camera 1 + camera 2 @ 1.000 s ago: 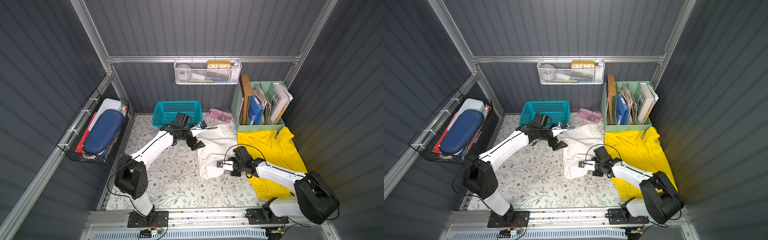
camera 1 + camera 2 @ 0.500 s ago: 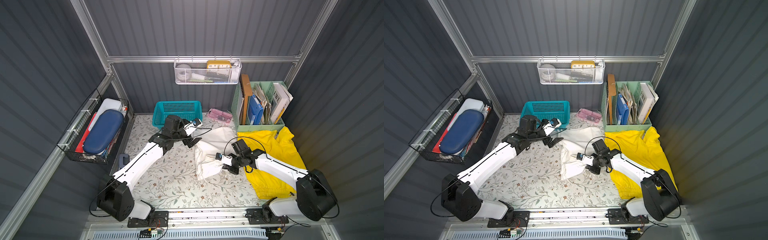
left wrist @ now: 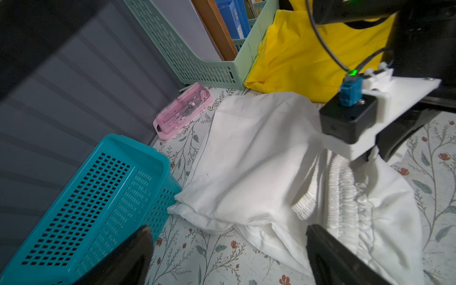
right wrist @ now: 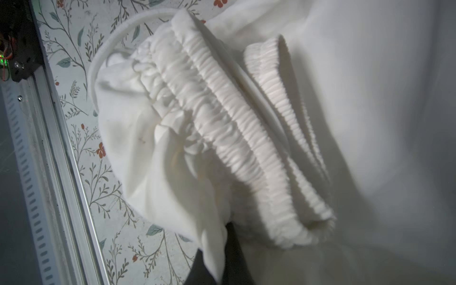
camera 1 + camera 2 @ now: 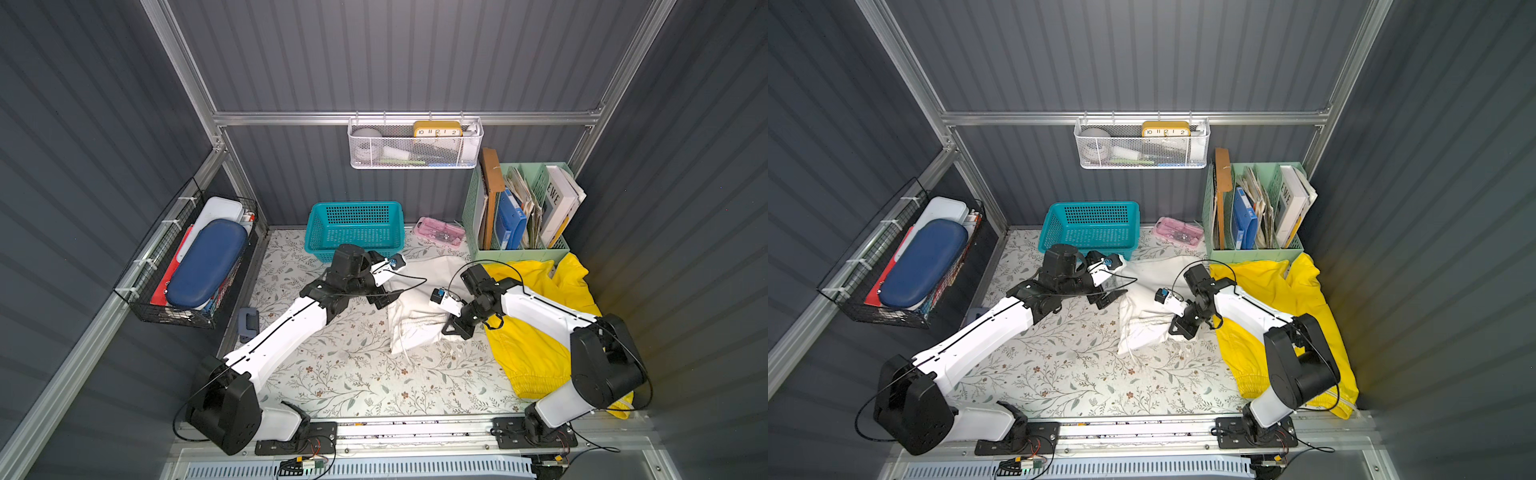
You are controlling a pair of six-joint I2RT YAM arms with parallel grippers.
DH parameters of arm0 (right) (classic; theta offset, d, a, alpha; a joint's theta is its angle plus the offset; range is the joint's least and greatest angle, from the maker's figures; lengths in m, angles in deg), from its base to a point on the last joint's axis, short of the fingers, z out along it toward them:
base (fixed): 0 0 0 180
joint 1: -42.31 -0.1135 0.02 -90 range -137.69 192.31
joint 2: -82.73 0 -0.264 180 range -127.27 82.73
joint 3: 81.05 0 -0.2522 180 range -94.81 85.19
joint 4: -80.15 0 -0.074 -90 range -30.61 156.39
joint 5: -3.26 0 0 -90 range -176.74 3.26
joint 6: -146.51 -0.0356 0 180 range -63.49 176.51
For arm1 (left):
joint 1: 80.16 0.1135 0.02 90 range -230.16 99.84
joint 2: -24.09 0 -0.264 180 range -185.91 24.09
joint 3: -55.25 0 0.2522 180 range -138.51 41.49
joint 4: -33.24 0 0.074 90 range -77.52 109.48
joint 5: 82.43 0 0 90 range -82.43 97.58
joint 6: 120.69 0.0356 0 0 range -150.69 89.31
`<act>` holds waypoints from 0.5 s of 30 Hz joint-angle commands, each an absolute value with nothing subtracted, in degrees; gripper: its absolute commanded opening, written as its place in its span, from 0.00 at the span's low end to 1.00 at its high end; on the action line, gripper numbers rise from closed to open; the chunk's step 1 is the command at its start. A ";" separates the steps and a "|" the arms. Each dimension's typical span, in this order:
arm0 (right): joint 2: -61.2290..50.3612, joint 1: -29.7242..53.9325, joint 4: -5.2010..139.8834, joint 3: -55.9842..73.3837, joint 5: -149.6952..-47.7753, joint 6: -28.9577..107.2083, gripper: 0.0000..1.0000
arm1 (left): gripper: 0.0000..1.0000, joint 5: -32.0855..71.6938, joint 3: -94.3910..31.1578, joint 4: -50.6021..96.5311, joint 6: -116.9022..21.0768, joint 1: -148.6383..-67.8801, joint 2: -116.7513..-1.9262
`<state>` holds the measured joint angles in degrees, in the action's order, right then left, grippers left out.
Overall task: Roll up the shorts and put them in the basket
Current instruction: Roll the shorts at the center of the board.
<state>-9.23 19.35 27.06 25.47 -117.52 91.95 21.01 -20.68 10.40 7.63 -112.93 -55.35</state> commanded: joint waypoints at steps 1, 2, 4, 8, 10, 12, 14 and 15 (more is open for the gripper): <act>-13.17 20.09 20.42 21.75 -121.50 88.52 0.00 | 1.00 17.67 -19.34 12.52 10.76 -116.09 -55.97; -14.53 20.33 19.20 20.68 -122.12 87.88 0.00 | 1.00 16.51 -19.07 12.78 11.46 -117.62 -56.68; -16.94 20.75 17.12 18.47 -123.09 86.54 0.00 | 1.00 15.41 -18.67 13.19 12.17 -119.86 -57.94; -21.17 21.79 14.23 15.38 -124.25 84.23 0.00 | 1.00 16.73 -17.10 14.83 12.11 -122.43 -59.16; -22.86 22.50 12.87 13.85 -125.18 83.05 0.00 | 1.00 17.93 -15.94 15.75 12.09 -123.55 -59.25; -24.88 23.37 11.19 11.84 -126.16 81.78 0.00 | 1.00 18.38 -14.97 16.64 12.25 -125.09 -59.76; -26.85 24.17 9.27 9.78 -127.42 80.97 0.00 | 1.00 17.65 -14.34 16.92 13.09 -126.45 -60.86; -27.86 24.36 8.12 8.79 -128.00 80.83 0.00 | 1.00 17.37 -14.19 17.07 13.37 -127.08 -61.63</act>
<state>-25.63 23.35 13.42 11.63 -124.63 83.12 16.92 -15.07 15.32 11.59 -125.50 -59.96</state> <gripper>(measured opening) 0.060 0.997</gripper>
